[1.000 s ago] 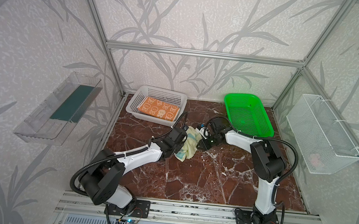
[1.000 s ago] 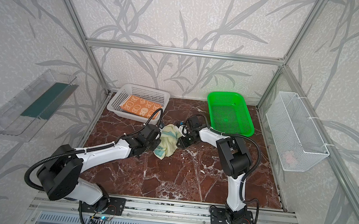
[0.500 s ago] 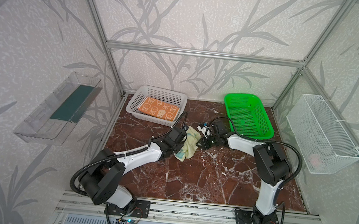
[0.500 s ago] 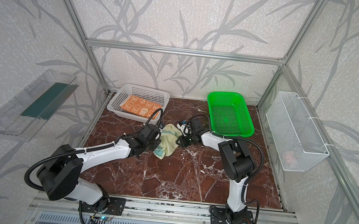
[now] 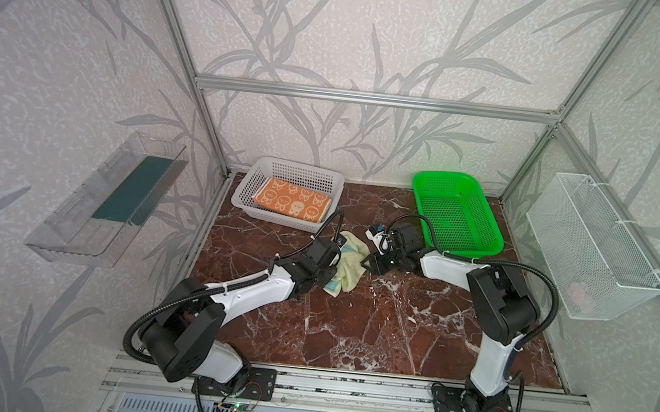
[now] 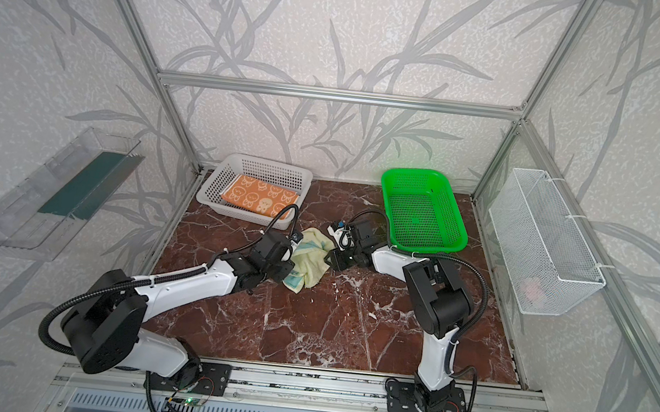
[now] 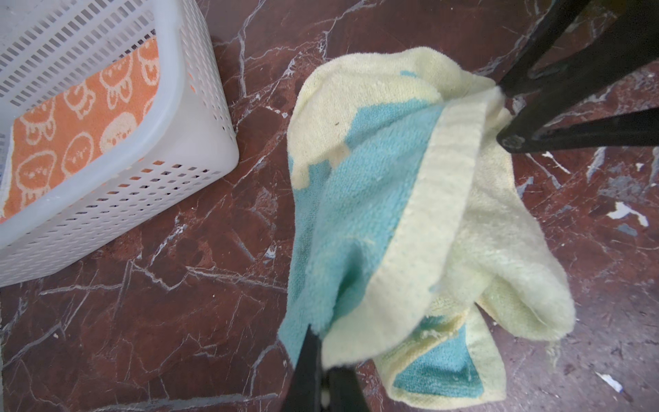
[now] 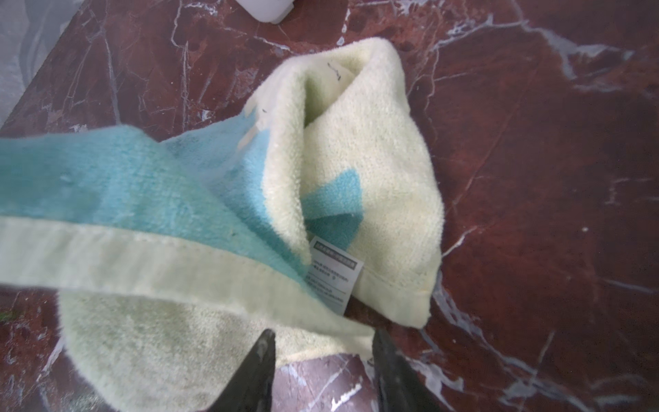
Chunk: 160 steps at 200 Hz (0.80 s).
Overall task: Fold and stack the towels
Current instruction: 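Hold the towel up with both grippers, spreading it between them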
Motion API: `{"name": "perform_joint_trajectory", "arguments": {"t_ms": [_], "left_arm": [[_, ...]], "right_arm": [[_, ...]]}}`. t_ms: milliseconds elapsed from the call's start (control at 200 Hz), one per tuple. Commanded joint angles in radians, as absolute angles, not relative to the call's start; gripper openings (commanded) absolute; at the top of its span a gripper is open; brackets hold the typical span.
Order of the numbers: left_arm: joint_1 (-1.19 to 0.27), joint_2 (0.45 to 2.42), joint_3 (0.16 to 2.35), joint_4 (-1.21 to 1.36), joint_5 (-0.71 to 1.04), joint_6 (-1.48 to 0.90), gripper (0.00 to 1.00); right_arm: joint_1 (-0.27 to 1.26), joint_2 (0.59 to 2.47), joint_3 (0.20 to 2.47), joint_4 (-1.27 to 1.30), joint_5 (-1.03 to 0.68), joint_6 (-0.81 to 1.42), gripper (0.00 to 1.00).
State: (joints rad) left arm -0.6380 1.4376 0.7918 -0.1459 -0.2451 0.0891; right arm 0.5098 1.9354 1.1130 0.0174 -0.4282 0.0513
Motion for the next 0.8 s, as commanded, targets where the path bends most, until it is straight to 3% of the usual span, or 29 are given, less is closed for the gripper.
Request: {"name": "perform_joint_trajectory", "arguments": {"t_ms": [0,195,455,795], "left_arm": [[-0.633,1.424,0.792,-0.163,-0.266,0.089,0.0],[-0.632,1.441,0.806,-0.177,-0.27,0.085,0.0],[-0.633,1.453,0.816,-0.184,-0.277,0.086,0.0],[-0.633,1.464,0.827,-0.191,-0.288,0.073,0.0]], "right_arm": [[0.509,1.98,1.155,0.026,-0.413,0.082,0.45],[0.511,2.01,1.166,0.039,-0.377,0.117,0.45],[0.516,2.032,1.149,0.06,-0.393,0.136,0.33],[0.516,2.038,1.102,0.149,-0.457,0.175,0.06]]}}
